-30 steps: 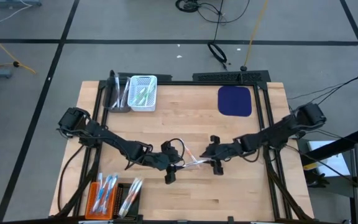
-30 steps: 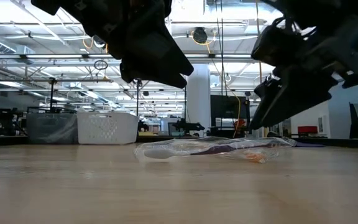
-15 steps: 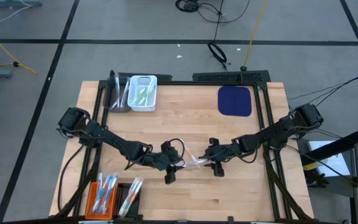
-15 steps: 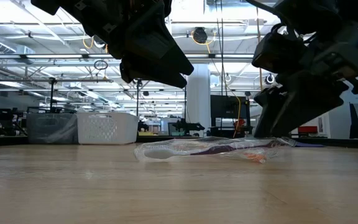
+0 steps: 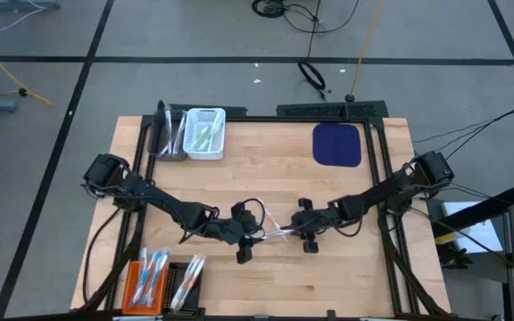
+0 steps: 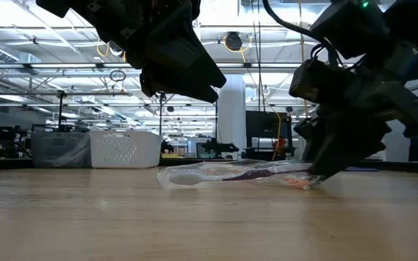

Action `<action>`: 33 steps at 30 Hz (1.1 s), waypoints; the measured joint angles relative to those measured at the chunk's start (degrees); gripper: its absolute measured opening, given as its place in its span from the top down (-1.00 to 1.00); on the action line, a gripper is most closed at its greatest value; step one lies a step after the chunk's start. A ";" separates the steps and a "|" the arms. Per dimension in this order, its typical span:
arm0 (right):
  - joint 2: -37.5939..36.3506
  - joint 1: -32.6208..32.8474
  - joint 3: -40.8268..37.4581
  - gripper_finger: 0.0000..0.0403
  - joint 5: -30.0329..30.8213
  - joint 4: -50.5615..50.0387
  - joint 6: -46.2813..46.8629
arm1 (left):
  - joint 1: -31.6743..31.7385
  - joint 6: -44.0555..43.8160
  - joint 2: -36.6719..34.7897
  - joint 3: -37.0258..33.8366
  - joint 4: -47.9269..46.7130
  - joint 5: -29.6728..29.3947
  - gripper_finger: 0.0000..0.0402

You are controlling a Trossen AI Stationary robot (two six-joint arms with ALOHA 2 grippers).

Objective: Pick & Place Toothbrushes
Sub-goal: Put the violet toothbrush into the gray bin

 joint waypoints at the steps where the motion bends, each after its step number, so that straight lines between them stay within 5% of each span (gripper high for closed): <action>1: 0.00 -0.16 0.00 0.50 0.07 -0.06 0.00 | 0.00 0.00 0.00 0.00 -0.01 0.00 0.13; 6: -1.90 -0.28 -0.09 0.92 -0.52 -1.69 -0.63 | 0.00 0.00 0.00 0.00 -0.01 -0.01 0.13; 12: -5.25 -0.24 -0.20 0.93 0.14 -2.08 -1.56 | 0.00 0.00 0.00 0.00 0.20 -0.02 0.13; 22: -16.34 -0.62 -0.17 0.93 13.16 -2.02 0.36 | 0.00 -0.30 0.00 -0.02 0.88 -0.69 0.13; 33: -27.32 1.64 -0.20 0.93 25.21 4.14 -2.38 | -0.72 4.02 -0.07 -0.02 17.94 -17.87 0.13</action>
